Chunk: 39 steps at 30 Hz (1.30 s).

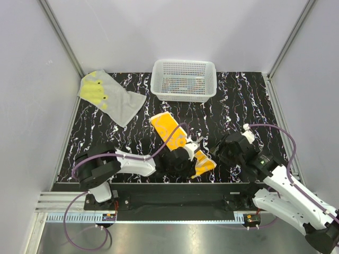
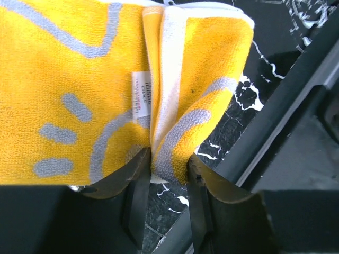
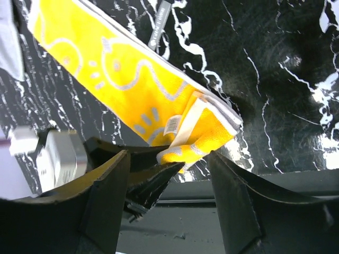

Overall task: Roll the towels
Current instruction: Roll the towel

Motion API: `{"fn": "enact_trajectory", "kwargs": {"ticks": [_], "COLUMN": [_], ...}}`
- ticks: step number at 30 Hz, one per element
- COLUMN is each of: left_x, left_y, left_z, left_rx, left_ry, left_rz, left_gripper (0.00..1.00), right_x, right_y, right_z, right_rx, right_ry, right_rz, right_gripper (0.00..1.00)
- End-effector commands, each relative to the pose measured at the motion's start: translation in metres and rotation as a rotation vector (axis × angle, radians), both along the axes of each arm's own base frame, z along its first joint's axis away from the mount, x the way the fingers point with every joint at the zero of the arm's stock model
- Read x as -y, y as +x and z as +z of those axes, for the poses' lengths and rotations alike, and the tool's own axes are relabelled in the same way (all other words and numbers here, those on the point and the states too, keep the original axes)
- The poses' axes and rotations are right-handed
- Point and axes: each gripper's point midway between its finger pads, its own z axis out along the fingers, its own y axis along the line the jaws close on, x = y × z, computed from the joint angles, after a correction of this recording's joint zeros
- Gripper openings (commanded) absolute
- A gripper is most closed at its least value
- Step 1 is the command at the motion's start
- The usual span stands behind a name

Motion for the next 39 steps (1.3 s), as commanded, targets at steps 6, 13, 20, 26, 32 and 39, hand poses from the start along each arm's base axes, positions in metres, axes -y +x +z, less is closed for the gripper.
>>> {"fn": "enact_trajectory", "kwargs": {"ticks": [6,13,20,26,32,39], "left_x": [-0.011,-0.012,-0.020,-0.038,-0.048,-0.052], "left_y": [0.003,-0.005,0.001,0.010,0.014,0.017], "left_z": [0.031,0.030,0.038,0.017,0.009,0.000], "left_rx": [-0.230,-0.437,-0.638,-0.674,-0.708,-0.735], "left_ry": [-0.230,-0.377,-0.558,-0.474,-0.436,-0.418], "left_rz": [0.062,0.126,0.240,0.380,0.441,0.467], "left_gripper": [0.35,0.35,0.35,0.36,0.36,0.36], "right_x": [-0.019,-0.045,-0.056,-0.057,-0.071,-0.082], "right_y": [0.007,0.006,0.001,-0.005,-0.011,-0.007], "right_z": [0.011,0.006,-0.009,-0.029,-0.052,-0.069], "right_rx": [0.103,0.131,0.121,0.100,0.054,0.038], "right_ry": [0.070,0.123,0.134,0.147,0.196,0.202], "right_rz": [0.096,0.242,0.315,0.317,0.337,0.328], "right_gripper": [0.62,0.57,0.55,0.54,0.54,0.56]}}
